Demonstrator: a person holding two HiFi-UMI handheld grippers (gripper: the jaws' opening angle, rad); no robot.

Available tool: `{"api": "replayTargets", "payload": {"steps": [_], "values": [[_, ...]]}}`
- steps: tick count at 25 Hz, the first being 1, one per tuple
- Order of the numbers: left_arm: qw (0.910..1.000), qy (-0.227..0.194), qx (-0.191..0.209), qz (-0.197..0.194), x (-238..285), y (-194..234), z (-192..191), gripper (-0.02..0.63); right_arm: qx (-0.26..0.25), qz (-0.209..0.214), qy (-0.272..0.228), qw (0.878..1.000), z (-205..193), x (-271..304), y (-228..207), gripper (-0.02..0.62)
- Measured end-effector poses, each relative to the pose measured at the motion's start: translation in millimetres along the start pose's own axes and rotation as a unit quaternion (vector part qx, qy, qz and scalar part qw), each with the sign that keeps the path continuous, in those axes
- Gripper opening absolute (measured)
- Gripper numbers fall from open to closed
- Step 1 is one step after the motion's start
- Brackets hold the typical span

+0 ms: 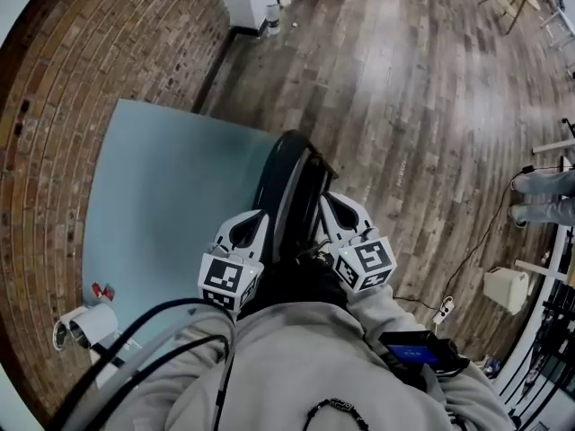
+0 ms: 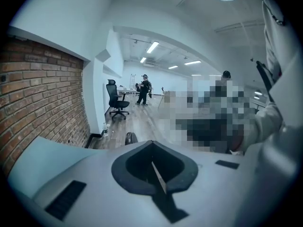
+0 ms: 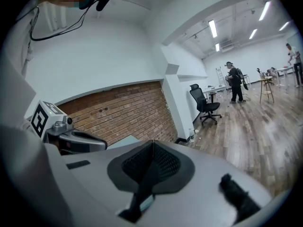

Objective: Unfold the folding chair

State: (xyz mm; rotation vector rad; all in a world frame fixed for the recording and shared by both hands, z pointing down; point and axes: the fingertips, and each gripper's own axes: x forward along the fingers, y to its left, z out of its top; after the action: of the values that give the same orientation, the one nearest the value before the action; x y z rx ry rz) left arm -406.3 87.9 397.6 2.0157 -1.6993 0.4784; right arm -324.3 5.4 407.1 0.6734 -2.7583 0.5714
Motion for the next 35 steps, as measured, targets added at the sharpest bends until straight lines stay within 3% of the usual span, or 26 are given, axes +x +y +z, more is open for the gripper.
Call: {"api": "replayTargets", "payload": {"steps": [3,7,11,13,20,25,32,35], "values": [[0.9993,0.037,-0.002,-0.003,8,5,-13,0.005,0.027,-0.001,0.019,0.999,-25,15,-5,0.008],[0.9964,0.084,0.000,0.001,22,16,-34,0.081,0.054,-0.009,0.055,0.997,-60,33,-16,0.023],[0.9908,0.133,-0.016,0.013,43,32,-54,0.219,0.093,-0.020,0.097,0.991,-96,54,-41,0.148],[0.9865,0.161,-0.026,0.012,50,37,-63,0.270,0.111,-0.024,0.130,0.985,-120,62,-47,0.181],[0.9771,0.206,-0.054,0.008,67,40,-89,0.272,0.163,-0.037,0.219,0.961,-202,92,-54,0.230],[0.9756,0.211,-0.057,0.023,74,47,-94,0.268,0.183,-0.055,0.263,0.946,-247,113,-62,0.256],[0.9689,0.237,-0.069,0.020,83,50,-107,0.267,0.157,-0.079,0.328,0.928,-282,130,-68,0.267],[0.9629,0.260,-0.074,-0.001,89,43,-112,0.253,0.170,-0.091,0.359,0.913,-300,136,-68,0.265]]}}
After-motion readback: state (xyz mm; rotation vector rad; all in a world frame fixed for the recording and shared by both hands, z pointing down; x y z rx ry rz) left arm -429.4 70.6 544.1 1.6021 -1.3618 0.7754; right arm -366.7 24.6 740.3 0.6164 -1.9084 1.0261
